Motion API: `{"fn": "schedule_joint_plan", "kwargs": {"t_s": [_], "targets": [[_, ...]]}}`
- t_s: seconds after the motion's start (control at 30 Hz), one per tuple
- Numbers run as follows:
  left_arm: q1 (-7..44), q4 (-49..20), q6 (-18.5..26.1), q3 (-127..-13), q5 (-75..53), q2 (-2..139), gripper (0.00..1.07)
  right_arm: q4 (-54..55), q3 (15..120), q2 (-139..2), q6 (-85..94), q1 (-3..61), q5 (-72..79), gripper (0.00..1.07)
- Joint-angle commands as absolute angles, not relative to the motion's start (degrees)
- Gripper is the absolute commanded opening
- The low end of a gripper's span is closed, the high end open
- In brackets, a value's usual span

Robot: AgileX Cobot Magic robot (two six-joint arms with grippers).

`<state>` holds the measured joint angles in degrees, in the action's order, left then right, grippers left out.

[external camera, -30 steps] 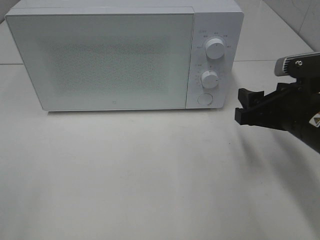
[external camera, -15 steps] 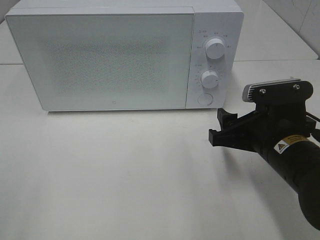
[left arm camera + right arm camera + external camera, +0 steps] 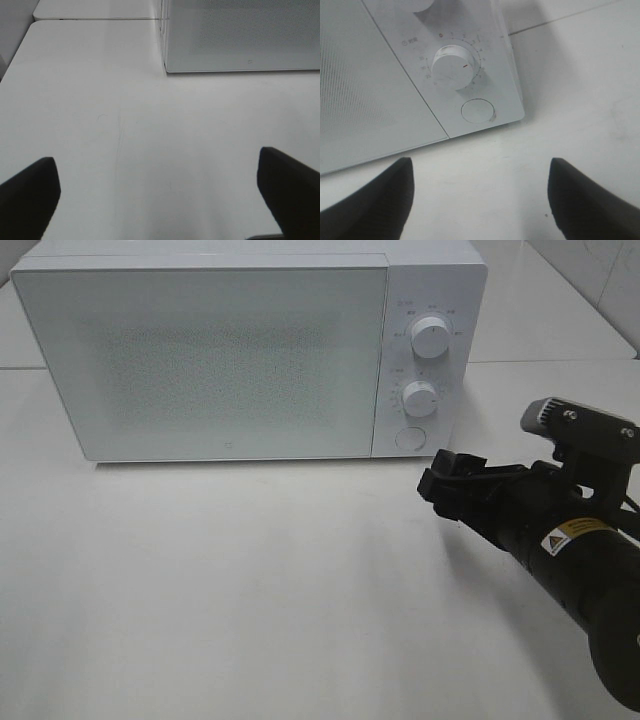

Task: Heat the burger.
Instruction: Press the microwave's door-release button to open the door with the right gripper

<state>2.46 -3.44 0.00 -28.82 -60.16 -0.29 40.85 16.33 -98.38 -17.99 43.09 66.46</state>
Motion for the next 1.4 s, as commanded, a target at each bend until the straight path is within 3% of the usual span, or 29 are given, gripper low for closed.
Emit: {"fn": "schedule_joint_plan", "kwargs": {"t_s": [0.03,0.37,0.43,0.47,0.5,0.53,0.6,0.67,0.7,0.73,0.77,1.4], "targets": [[2.29,-3.55,0.0,-28.59,-59.36,-1.38,1.0,40.91,16.84,-98.26,-32.2,43.43,67.27,0.71],[2.29,-3.55,0.0,-28.59,-59.36,-1.38,1.0,41.08,16.84,-98.26,-65.6,43.43,67.21,0.56],[2.29,-3.55,0.0,-28.59,-59.36,-1.38,1.0,41.25,16.84,-98.26,-71.73,43.43,67.21,0.46],[2.29,-3.55,0.0,-28.59,-59.36,-1.38,1.0,41.25,16.84,-98.26,-71.73,43.43,67.21,0.46],[2.29,-3.55,0.0,-28.59,-59.36,-1.38,1.0,41.83,16.84,-98.26,-75.69,43.43,67.21,0.36],[2.29,-3.55,0.0,-28.59,-59.36,-1.38,1.0,41.83,16.84,-98.26,-75.69,43.43,67.21,0.36],[2.29,-3.55,0.0,-28.59,-59.36,-1.38,1.0,43.43,16.84,-98.26,-79.47,43.43,67.21,0.21],[2.29,-3.55,0.0,-28.59,-59.36,-1.38,1.0,44.0,16.84,-98.26,-79.93,43.43,67.21,0.17],[2.29,-3.55,0.0,-28.59,-59.36,-1.38,1.0,45.38,16.84,-98.26,-80.04,43.43,67.09,0.08],[2.29,-3.55,0.0,-28.59,-59.36,-1.38,1.0,45.38,16.84,-98.26,-80.04,43.43,67.09,0.08],[2.29,-3.55,0.0,-28.59,-59.36,-1.38,1.0,46.58,16.84,-98.26,-80.04,43.43,66.75,0.0],[2.29,-3.55,0.0,-28.59,-59.36,-1.38,1.0,50.13,26.81,-108.46,-81.02,42.86,65.49,0.0]]}}
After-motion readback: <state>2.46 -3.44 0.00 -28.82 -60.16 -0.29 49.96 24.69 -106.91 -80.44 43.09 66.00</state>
